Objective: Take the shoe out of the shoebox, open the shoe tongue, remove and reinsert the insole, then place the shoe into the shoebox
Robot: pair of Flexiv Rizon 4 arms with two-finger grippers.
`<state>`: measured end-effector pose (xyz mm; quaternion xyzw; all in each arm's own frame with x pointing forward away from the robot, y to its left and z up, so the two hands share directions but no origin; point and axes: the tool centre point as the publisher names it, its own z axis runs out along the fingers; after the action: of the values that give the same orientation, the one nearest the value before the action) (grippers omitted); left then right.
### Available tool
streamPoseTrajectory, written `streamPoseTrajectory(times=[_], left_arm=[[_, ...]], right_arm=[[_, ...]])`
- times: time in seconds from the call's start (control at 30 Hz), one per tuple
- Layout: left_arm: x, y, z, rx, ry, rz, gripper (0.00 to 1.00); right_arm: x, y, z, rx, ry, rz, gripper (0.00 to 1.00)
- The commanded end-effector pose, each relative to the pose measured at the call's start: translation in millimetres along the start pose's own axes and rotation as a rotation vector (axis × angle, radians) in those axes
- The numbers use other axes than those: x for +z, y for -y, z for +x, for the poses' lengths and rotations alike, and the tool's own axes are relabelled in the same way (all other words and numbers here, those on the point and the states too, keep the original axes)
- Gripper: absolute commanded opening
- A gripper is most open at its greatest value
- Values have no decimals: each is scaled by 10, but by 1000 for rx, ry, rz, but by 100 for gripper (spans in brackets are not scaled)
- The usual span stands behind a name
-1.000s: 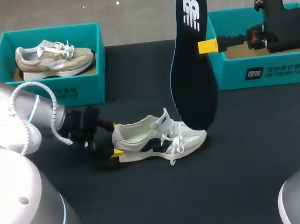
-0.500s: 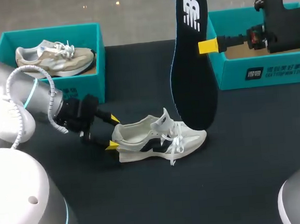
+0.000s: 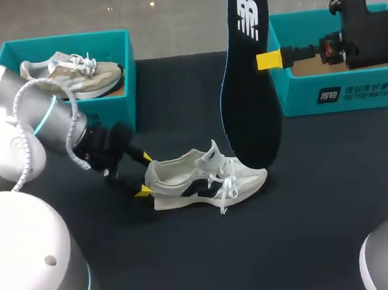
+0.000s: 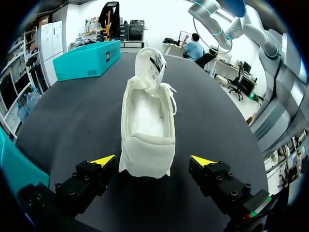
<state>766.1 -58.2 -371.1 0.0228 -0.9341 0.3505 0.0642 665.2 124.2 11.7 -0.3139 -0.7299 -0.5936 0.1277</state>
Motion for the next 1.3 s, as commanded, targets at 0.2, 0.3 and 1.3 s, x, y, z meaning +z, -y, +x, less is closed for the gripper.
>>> streamPoseTrajectory(times=[0.2,0.3,1.3], left_arm=[[-18,96,-44,-59,7,-261,100],[-17,110,-49,-69,22,-339,100],[-64,193,96,-61,28,-648,100]], right_arm=[[28,-15,-13,1,0,3,0],[28,-15,-13,1,0,3,0],[28,-15,-13,1,0,3,0]])
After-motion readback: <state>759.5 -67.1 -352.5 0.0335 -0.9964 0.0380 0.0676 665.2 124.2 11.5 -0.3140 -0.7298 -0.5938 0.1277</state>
